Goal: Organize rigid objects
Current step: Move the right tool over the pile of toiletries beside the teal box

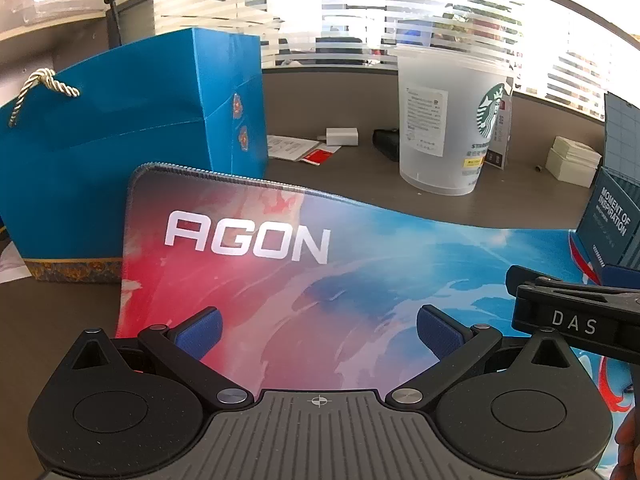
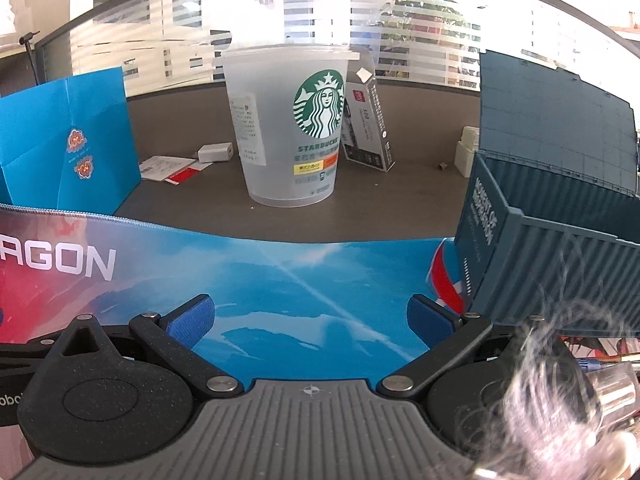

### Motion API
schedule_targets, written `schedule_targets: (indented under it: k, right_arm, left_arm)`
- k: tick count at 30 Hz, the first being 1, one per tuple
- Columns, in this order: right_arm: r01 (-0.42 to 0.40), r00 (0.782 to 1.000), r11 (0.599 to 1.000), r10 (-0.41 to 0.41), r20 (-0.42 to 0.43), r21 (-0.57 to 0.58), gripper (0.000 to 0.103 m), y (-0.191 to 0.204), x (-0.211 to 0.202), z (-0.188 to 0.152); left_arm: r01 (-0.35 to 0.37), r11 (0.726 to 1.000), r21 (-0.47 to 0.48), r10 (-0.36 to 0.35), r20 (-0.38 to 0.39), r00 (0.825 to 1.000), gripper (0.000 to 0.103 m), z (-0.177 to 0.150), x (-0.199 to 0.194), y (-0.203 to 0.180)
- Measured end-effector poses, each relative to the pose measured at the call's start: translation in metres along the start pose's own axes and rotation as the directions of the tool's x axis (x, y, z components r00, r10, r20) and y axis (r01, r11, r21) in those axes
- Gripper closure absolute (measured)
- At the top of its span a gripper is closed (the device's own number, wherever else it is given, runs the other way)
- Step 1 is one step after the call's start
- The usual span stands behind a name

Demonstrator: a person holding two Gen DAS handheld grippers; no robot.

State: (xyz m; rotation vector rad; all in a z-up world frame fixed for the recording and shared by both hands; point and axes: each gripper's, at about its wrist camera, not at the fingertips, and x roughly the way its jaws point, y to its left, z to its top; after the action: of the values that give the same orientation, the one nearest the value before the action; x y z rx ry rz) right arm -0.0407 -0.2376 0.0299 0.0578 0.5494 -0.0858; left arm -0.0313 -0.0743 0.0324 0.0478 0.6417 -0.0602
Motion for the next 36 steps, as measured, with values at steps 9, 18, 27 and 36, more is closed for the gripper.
schedule_targets:
  k: [9, 18, 27, 36]
  right_arm:
    - [0.001, 1.0, 1.0, -0.001, 0.01, 0.0, 0.0, -0.004, -0.005, 0.0]
    - [0.002, 0.999, 1.0, -0.001, 0.033, -0.005, 0.0, -0.007, -0.014, 0.002]
    - [0.011, 0.999, 1.0, -0.01, 0.052, -0.011, 0.0, -0.016, -0.024, 0.001]
    - [0.021, 0.995, 0.999, -0.018, 0.101, -0.03, 0.0, -0.031, -0.045, 0.0]
  left_arm:
    - [-0.004, 1.0, 0.005, 0.004, 0.008, 1.0, 0.0, -0.001, -0.01, 0.0]
    - [-0.009, 1.0, -0.007, 0.009, 0.007, 1.0, 0.0, -0.001, -0.013, 0.006]
    - [-0.007, 1.0, 0.007, 0.007, -0.004, 1.0, 0.0, -0.004, -0.012, 0.0]
    - [-0.002, 1.0, 0.022, 0.002, -0.002, 1.0, 0.0, -0.004, -0.013, -0.014]
